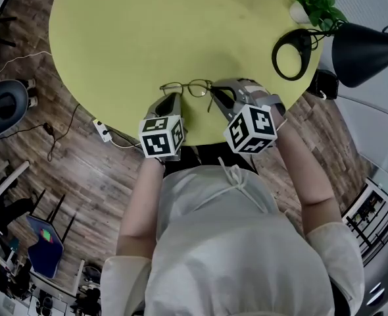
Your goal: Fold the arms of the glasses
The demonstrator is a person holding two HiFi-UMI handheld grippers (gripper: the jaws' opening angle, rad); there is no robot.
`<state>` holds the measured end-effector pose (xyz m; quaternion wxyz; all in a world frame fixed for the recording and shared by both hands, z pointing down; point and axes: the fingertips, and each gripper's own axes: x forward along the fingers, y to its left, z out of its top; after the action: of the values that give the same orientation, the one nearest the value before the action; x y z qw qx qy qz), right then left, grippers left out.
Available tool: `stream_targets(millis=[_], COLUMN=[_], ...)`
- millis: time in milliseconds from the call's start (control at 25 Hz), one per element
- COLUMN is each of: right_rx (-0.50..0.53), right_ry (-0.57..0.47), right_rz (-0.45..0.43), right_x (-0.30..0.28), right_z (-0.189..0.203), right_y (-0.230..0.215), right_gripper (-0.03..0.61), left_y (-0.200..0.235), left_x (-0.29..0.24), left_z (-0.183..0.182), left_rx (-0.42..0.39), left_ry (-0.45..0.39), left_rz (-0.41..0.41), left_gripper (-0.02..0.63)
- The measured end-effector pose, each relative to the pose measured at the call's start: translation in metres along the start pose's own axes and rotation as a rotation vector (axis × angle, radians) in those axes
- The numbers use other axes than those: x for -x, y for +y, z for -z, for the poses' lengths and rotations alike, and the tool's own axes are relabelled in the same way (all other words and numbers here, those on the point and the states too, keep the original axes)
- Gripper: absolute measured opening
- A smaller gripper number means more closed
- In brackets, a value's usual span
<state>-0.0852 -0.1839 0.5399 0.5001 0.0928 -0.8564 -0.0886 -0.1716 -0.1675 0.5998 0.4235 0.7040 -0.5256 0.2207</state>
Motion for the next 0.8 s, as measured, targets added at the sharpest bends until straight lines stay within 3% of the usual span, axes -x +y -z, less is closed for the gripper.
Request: stream_targets(millis=[160, 560, 800], right_rx=[0.047, 0.113, 0.102], right_ry=[0.033, 0.100, 0.104], right_rz=[-0.029, -0.103, -0.116], right_x=[-0.005, -0.019, -0.031], right_z=[-0.007, -0.020, -0.031], right_y=[0.006, 0.007, 0.007], right_gripper=[0.017, 0.018, 0.018], left_y=[-0.002, 0.000, -0.001], left_x=[-0.001, -0.002, 0.006], left_z=[0.001, 0.000, 0.001], left_rx=[-0.022, 0.013, -0.038], left_ry=[0.015, 0.047, 0.023], left_rz=[0.014, 0.056, 0.082], left_gripper=[0.006, 0.006, 0.006])
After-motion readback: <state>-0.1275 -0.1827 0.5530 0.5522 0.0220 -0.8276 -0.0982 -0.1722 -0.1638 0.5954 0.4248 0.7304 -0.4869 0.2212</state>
